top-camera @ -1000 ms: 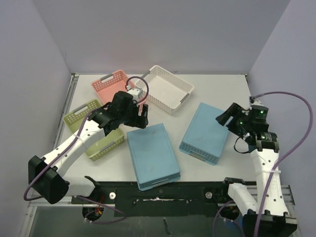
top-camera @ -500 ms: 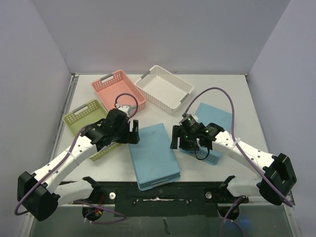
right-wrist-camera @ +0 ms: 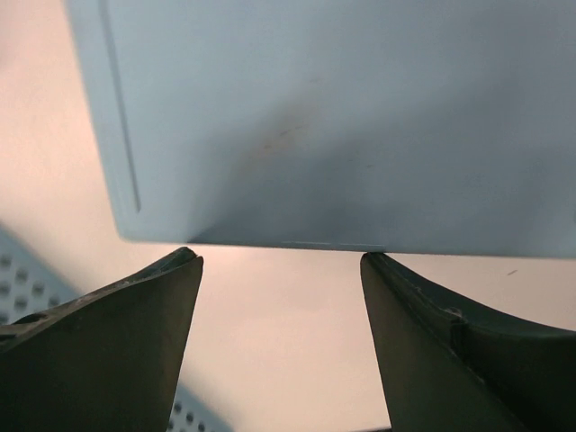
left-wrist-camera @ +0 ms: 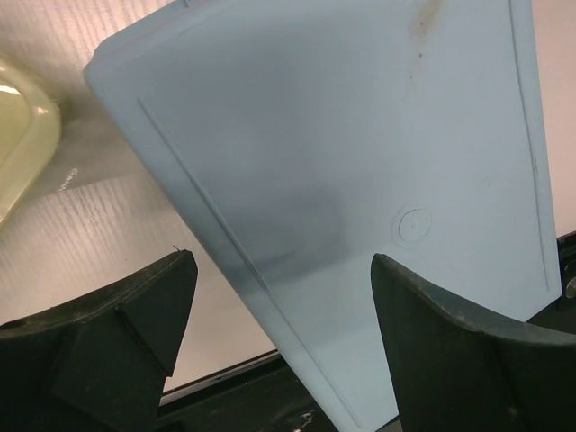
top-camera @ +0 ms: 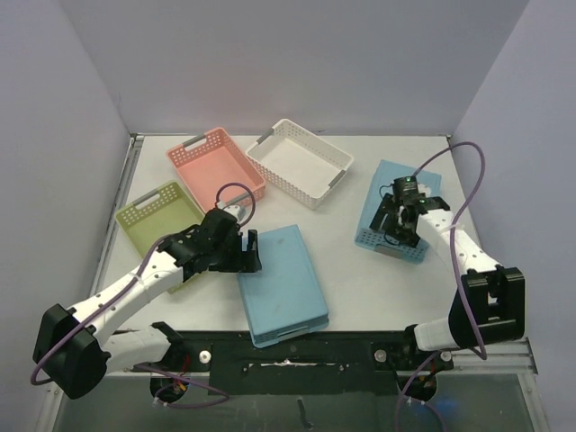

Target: Turn the large container upside down

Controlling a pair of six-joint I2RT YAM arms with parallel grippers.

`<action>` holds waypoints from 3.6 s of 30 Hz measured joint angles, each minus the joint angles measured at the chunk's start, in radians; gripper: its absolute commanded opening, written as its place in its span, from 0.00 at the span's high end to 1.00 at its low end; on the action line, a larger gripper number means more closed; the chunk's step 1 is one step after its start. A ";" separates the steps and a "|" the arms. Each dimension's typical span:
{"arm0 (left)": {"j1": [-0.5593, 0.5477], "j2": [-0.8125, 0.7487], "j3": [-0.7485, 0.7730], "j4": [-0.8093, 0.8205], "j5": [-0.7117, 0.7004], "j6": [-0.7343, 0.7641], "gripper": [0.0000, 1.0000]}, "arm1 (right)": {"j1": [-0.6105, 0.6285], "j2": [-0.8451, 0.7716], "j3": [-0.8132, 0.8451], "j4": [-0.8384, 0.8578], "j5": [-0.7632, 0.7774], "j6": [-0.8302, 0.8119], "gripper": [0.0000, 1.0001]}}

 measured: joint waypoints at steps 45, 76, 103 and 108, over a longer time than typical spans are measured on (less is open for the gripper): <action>-0.047 0.088 0.002 0.117 0.163 0.037 0.21 | -0.338 0.080 -0.014 0.260 -0.191 -0.132 0.26; -0.184 0.318 0.250 0.315 0.212 0.019 0.20 | -0.504 0.306 0.233 0.229 -0.118 -0.163 0.27; -0.100 0.147 0.208 0.180 0.074 0.013 0.20 | -0.166 0.692 0.692 0.281 -0.290 -0.010 0.29; -0.099 0.148 0.164 0.201 0.080 0.012 0.20 | -0.158 0.698 0.720 0.303 -0.290 0.041 0.29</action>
